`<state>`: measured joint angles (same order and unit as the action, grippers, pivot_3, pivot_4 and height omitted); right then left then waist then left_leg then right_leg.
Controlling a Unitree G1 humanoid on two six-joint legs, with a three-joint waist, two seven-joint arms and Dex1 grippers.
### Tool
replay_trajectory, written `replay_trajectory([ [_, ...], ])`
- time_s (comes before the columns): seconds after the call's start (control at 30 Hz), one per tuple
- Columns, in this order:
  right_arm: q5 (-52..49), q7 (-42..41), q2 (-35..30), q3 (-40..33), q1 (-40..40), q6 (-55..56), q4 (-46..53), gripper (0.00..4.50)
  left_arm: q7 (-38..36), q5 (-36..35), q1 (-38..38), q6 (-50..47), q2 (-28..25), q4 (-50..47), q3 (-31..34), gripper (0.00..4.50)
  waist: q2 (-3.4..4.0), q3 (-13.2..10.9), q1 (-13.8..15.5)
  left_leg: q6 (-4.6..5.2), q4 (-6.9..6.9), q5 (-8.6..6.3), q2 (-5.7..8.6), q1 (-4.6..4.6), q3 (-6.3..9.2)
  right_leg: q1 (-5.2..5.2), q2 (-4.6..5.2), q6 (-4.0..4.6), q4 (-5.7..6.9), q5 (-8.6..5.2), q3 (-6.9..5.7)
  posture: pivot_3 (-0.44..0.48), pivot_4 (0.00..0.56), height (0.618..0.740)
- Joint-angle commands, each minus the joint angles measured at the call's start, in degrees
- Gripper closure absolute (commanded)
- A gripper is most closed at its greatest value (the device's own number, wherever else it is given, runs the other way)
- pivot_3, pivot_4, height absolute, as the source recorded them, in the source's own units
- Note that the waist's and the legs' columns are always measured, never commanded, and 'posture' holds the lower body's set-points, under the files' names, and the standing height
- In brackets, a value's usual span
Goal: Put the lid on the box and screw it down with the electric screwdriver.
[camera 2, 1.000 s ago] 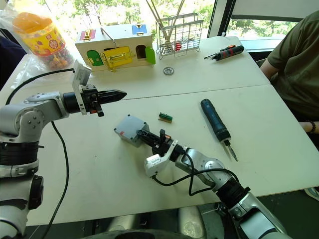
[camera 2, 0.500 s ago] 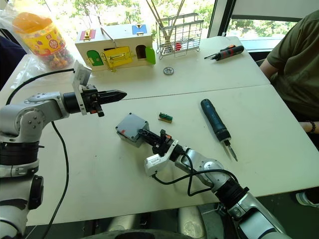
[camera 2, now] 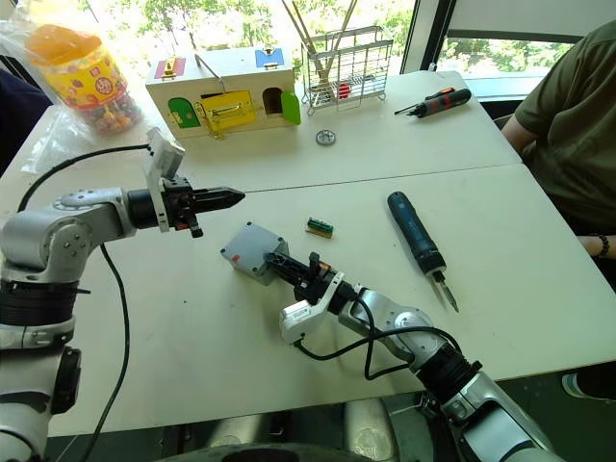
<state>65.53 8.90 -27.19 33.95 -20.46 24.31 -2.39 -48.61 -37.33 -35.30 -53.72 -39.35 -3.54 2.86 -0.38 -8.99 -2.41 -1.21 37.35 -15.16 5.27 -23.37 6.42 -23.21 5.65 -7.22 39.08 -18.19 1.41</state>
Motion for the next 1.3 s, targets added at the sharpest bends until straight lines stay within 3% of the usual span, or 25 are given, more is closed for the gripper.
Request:
replay_trajectory([
  [0.03, 0.09, -1.24, -0.99, 1.16, 1.07, 0.61, -2.06, 4.38, -0.89, 0.65, -0.26, 1.64, -0.91, -1.87, 0.39, 4.45, -0.02, 0.01, 0.04, 0.0, 0.0, 0.0, 0.0, 0.0, 0.0, 0.01, 0.0, 0.0, 0.0, 0.0, 0.0, 0.0, 0.15, 0.74],
  [1.3, -2.33, -6.89, 0.33, 3.28, 0.4, -0.21, -5.11, 4.38, -2.59, 4.46, 2.61, 3.95, -0.87, -3.47, -1.88, 4.45, -0.05, 0.1, 0.01, 0.0, 0.0, 0.0, -0.01, 0.05, 0.0, 0.06, -0.02, 0.01, 0.0, 0.0, 0.01, 0.0, 0.15, 0.74],
])
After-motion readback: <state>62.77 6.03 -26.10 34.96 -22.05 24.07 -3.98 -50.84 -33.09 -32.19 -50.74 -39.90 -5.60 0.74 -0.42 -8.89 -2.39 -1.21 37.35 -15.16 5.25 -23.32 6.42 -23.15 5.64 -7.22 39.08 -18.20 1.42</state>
